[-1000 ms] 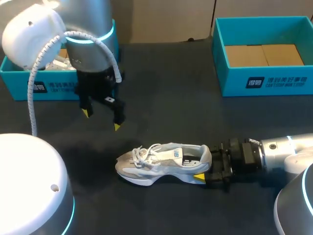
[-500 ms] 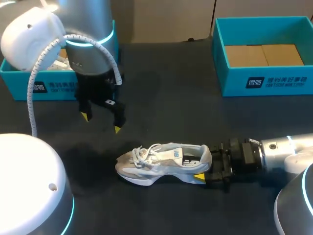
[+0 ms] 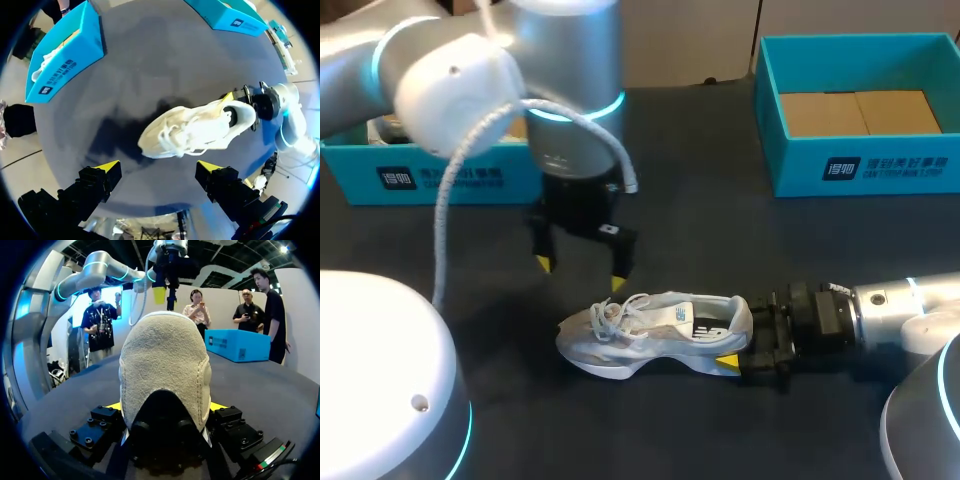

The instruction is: Take the shoe out of the shoebox, open the shoe tongue, remove and reinsert the insole, then place the shoe into the shoebox

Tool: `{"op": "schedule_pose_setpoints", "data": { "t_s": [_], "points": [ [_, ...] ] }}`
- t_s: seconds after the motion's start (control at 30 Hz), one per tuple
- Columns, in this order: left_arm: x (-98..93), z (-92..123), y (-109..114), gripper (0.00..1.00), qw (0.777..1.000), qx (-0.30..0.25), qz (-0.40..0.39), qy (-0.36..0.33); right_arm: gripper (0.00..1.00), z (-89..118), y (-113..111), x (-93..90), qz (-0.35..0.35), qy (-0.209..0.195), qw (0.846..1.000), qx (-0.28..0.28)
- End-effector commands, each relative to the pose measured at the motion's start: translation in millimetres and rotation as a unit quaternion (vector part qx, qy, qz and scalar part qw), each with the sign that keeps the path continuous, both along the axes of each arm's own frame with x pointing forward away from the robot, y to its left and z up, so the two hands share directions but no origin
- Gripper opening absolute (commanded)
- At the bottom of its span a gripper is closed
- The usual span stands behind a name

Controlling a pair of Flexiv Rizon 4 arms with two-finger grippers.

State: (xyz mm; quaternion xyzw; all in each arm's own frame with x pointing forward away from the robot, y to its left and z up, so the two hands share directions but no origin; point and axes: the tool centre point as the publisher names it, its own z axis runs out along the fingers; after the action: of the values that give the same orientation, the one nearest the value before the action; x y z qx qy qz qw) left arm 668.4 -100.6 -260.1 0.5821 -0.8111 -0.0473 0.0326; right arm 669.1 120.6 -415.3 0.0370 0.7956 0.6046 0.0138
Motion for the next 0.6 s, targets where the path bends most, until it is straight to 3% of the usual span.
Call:
{"op": "schedule_pose_setpoints", "data": {
  "t_s": [0.03,0.27,0.6],
  "points": [
    [8.7,-16,-42,1.00,0.999,0.037,0.007,0.033,0.00,1,1,-0.5,0.000,0.000,1.000,-0.002],
    [-1.9,-28,-73,1.00,0.997,0.063,0.025,0.036,0.00,1,1,-0.5,0.000,0.000,1.000,-0.002],
    [-6.3,-36,-100,1.00,0.997,0.064,0.036,0.031,0.00,1,1,-0.5,0.000,0.000,1.000,-0.002]
  ]
}}
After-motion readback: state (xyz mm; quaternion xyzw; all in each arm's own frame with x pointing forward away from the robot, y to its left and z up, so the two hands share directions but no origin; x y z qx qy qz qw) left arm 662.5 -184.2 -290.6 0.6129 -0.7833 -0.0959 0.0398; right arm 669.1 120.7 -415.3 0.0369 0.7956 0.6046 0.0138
